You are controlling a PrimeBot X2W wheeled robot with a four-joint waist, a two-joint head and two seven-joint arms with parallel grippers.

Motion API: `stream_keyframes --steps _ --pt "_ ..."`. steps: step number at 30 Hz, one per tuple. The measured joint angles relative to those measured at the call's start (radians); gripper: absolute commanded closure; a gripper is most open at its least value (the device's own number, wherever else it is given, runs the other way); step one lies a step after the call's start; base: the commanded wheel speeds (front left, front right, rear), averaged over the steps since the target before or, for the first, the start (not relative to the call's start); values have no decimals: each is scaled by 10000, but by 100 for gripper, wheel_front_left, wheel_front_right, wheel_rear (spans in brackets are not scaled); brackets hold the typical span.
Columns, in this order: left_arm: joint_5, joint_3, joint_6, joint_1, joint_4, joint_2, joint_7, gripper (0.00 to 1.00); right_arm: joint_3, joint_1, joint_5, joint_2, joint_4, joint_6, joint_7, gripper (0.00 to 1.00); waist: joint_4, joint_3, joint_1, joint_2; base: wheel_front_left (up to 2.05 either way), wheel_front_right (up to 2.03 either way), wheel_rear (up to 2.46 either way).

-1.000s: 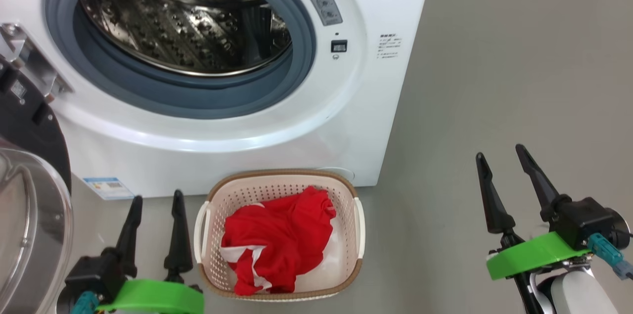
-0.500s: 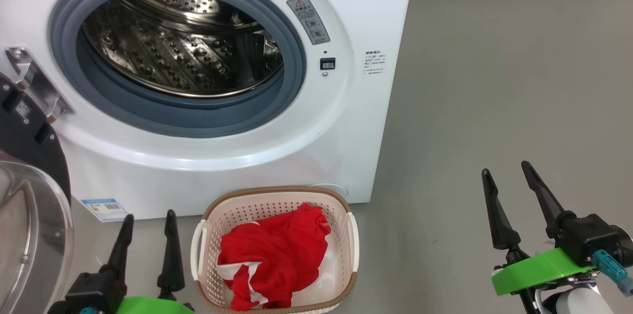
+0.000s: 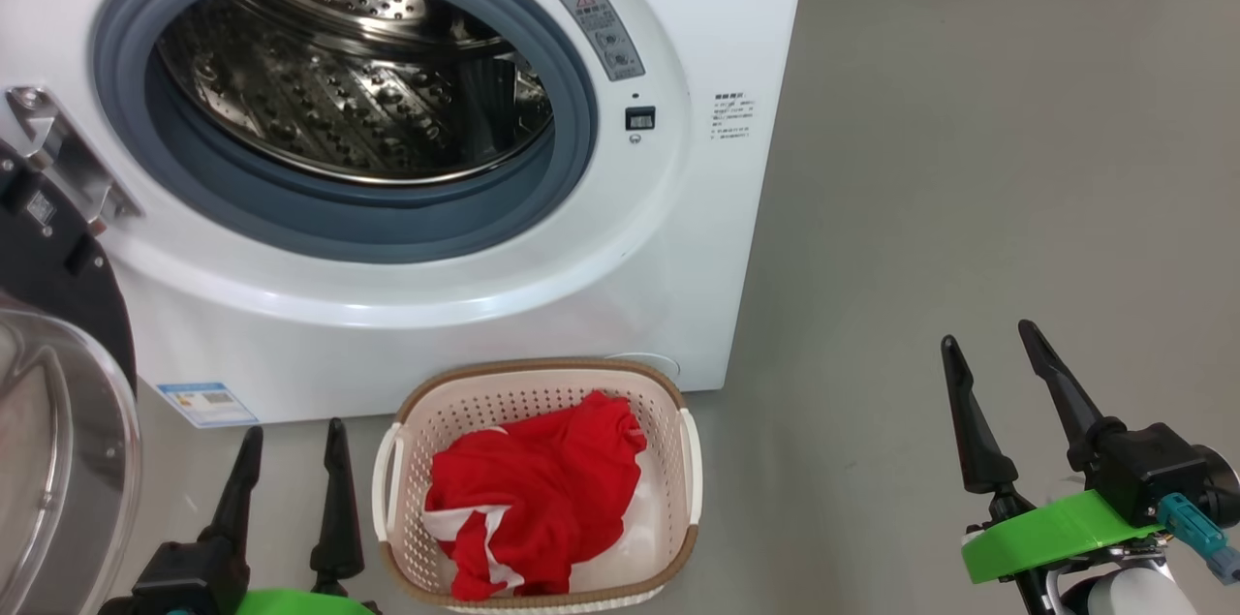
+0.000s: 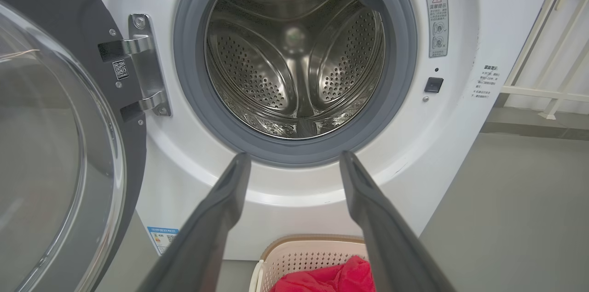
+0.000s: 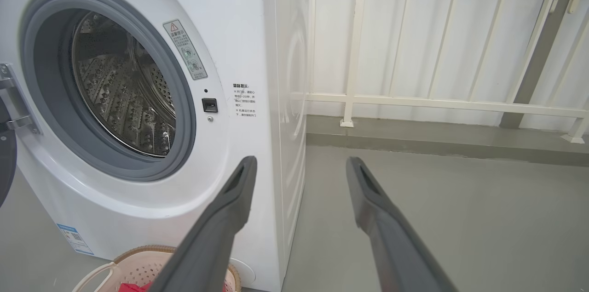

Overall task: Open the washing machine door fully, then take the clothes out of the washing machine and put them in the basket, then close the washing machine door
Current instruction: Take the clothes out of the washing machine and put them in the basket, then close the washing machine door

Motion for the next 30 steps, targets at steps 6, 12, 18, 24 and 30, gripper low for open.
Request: stream_keyframes --steps 6,12,18,24,30 --pt "0 0 0 -3 2 -2 0 0 31 -1 2 0 8 0 2 0 31 73 0 0 -126 126 0" --pt "-8 6 -107 -7 -2 -6 0 0 46 -2 2 2 10 0 0 0 64 182 0 1 -190 190 0" --pt "-6 10 -194 -17 -75 -10 0 0 40 -12 2 2 15 0 0 0 110 350 0 0 -132 132 0" --pt "188 -19 -276 -82 -188 -13 0 0 54 -34 4 2 25 0 0 0 136 479 0 0 -50 50 0" --pt "205 -35 -265 -195 -217 -13 0 0 54 -107 4 2 33 0 2 0 213 549 0 0 0 0 0"
